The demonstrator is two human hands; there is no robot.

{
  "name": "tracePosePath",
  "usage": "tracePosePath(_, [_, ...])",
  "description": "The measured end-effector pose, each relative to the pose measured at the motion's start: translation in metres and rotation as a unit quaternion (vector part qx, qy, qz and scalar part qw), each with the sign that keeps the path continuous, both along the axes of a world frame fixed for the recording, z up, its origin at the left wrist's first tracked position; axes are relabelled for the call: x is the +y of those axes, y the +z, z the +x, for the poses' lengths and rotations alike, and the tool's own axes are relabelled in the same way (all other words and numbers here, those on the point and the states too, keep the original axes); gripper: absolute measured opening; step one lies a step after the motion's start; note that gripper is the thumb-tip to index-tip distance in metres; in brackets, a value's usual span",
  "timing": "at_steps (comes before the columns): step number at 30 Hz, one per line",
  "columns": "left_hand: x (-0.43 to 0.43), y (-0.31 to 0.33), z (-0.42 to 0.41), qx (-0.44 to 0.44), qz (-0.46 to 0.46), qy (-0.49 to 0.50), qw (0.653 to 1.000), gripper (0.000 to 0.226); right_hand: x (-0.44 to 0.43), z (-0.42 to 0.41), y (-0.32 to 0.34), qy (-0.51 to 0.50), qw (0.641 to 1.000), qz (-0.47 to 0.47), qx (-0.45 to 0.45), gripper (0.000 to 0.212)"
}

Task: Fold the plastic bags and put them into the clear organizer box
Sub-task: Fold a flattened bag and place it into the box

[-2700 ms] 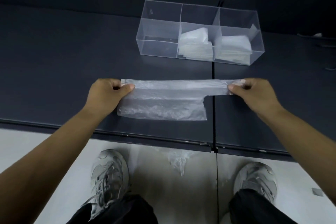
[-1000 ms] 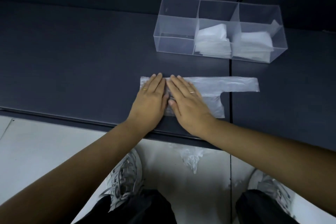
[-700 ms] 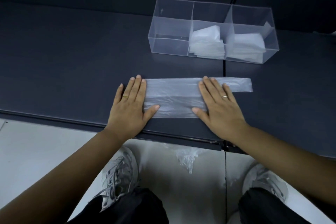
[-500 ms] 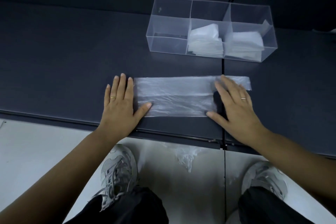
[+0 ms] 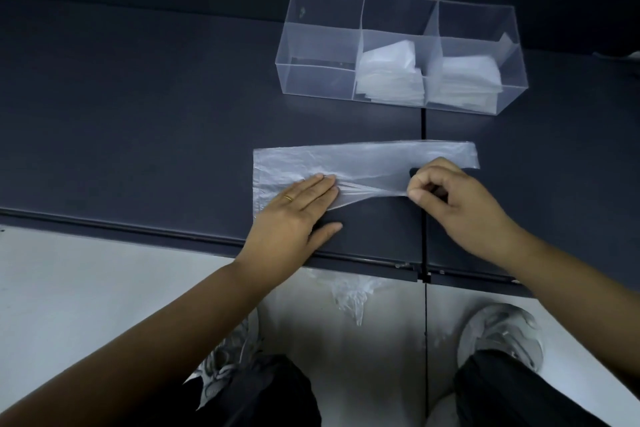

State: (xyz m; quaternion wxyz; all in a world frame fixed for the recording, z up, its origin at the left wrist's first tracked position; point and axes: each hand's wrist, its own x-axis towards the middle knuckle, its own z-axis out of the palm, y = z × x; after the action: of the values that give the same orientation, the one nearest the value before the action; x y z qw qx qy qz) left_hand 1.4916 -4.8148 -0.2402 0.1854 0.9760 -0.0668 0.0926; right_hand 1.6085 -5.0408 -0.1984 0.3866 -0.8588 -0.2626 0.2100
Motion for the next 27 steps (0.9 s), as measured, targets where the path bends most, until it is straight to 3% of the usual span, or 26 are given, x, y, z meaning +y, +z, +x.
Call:
tracePosePath(3, [-0.001, 0.001, 0.004, -0.065, 0.018, 0.008, 0.998, 0.027, -0.001, -0.002, 0.011, 0.009, 0.994, -0.079, -0.074, 0.004])
tracePosePath(4, [-0.002, 0.001, 0.004, -0.072, 0.017, 0.009, 0.997, 0.024, 0.000, -0.005, 0.015, 0.002, 0.986, -0.108, -0.128, 0.016])
tracePosePath(7, [-0.006, 0.006, 0.004, -0.072, 0.010, 0.006, 0.997, 0.019, 0.013, -0.020, 0.023, 0.085, 0.955, -0.143, -0.246, 0.080])
tracePosePath(9, [-0.009, 0.009, 0.004, -0.068, 0.014, 0.004, 0.998, 0.021, 0.027, -0.030, 0.017, 0.150, 0.936, -0.175, -0.266, 0.088])
tracePosePath(11, [-0.011, 0.014, 0.004, -0.055, 0.003, 0.004, 0.998, 0.016, 0.037, -0.032, 0.004, 0.148, 0.937, -0.169, -0.267, 0.065])
tracePosePath(13, [-0.006, 0.020, 0.002, -0.031, -0.012, 0.003, 0.999, 0.016, 0.037, -0.024, -0.004, 0.101, 0.953, -0.112, -0.263, 0.025])
tracePosePath(15, [0.007, 0.025, 0.001, 0.016, -0.059, 0.031, 0.998, 0.019, 0.030, -0.013, -0.006, 0.038, 0.978, -0.051, -0.196, 0.007])
tracePosePath(18, [0.037, 0.029, -0.003, 0.087, -0.183, 0.131, 0.970, 0.018, 0.018, 0.006, -0.007, -0.056, 0.998, -0.006, -0.041, 0.011])
tracePosePath(22, [0.066, 0.035, -0.001, 0.141, -0.339, 0.262, 0.892, 0.017, 0.019, 0.024, -0.011, -0.141, 0.989, 0.041, 0.034, 0.013])
tracePosePath(25, [0.075, 0.035, 0.004, 0.160, -0.367, 0.318, 0.859, 0.017, 0.026, 0.031, -0.017, -0.183, 0.982, 0.042, 0.031, 0.017])
tracePosePath(27, [0.073, 0.035, 0.005, 0.132, -0.317, 0.345, 0.873, 0.018, 0.030, 0.035, -0.021, -0.194, 0.981, 0.023, 0.021, 0.016])
